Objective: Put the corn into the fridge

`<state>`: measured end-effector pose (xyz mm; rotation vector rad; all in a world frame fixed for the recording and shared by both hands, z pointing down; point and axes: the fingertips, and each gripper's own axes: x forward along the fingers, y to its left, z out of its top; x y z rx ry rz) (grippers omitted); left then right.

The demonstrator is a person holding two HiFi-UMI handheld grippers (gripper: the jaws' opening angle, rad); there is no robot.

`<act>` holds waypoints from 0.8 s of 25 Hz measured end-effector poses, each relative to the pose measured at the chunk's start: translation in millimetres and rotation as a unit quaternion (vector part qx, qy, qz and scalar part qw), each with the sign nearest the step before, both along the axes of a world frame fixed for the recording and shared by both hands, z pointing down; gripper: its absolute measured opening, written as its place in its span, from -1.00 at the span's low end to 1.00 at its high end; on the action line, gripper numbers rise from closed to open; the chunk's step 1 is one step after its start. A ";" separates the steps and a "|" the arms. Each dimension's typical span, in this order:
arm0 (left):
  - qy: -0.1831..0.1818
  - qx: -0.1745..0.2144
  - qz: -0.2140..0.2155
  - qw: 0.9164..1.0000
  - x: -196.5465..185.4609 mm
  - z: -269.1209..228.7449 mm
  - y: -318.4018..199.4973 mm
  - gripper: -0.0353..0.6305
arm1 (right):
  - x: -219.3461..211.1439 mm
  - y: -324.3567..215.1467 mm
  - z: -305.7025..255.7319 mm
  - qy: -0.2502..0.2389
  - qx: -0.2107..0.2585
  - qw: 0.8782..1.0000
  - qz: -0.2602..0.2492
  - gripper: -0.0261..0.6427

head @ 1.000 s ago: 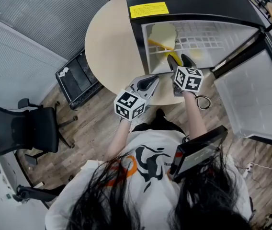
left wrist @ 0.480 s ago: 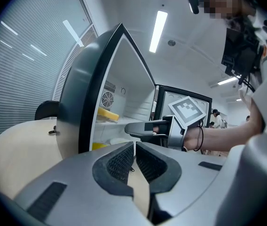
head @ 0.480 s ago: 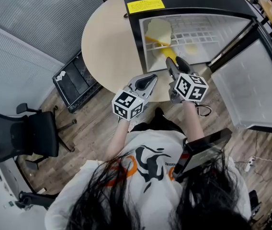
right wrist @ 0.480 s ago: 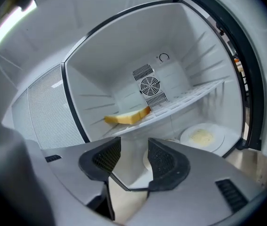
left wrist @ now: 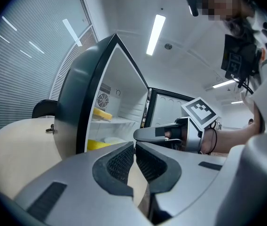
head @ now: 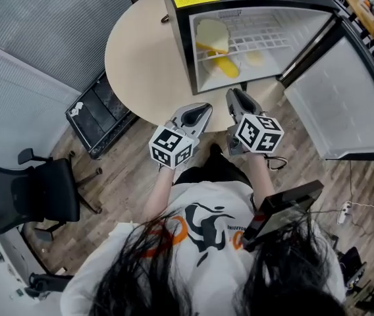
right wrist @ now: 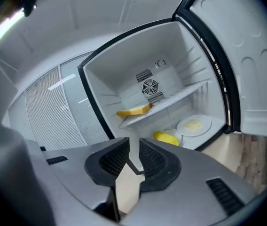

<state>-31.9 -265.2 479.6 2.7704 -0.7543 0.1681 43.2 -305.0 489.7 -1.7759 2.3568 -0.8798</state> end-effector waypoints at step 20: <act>0.034 -0.012 0.030 0.999 -7.6 2.0 59.5 -0.86 | -16.4 81.4 1.9 0.018 -0.021 0.999 0.025 -0.77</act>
